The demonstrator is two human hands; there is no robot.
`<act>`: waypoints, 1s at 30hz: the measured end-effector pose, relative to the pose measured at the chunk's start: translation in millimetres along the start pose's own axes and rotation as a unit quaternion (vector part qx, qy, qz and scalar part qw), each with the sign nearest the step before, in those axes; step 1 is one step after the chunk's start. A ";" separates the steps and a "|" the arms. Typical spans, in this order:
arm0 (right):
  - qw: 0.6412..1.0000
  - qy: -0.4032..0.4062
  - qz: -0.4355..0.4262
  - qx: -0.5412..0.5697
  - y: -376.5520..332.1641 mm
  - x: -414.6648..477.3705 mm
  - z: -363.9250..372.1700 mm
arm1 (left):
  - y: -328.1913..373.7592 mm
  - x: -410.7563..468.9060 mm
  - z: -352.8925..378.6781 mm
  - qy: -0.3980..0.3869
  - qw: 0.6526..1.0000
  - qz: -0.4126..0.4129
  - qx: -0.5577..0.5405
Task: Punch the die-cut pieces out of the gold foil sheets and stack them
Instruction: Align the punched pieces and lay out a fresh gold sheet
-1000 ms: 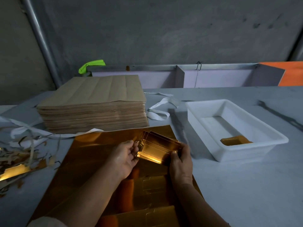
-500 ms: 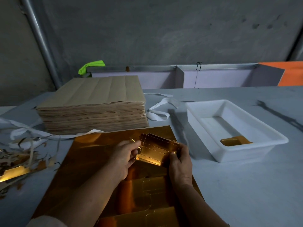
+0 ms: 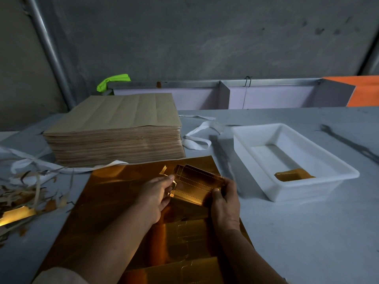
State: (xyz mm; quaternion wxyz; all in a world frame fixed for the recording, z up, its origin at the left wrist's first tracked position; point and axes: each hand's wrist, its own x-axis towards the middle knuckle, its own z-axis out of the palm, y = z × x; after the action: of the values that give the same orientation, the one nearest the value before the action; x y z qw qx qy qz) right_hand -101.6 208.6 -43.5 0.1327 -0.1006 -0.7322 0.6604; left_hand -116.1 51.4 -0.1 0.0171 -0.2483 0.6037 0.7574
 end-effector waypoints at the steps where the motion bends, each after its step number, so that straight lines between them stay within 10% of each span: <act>1: 1.000 -0.001 0.002 0.000 0.1 -0.2 -0.2 | -0.4 0.3 0.3 -0.005 1.000 -0.010 -0.005; 30: 0.998 0.025 0.029 0.051 1.3 1.0 0.4 | 0.6 -12.4 -18.7 -0.073 0.989 -0.092 -0.088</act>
State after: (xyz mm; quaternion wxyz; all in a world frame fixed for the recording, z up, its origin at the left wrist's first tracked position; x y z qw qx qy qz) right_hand -102.8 208.7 -44.8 0.1365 -0.1312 -0.6906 0.6980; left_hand -98.7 37.3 2.6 0.1087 -0.2470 0.5062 0.8191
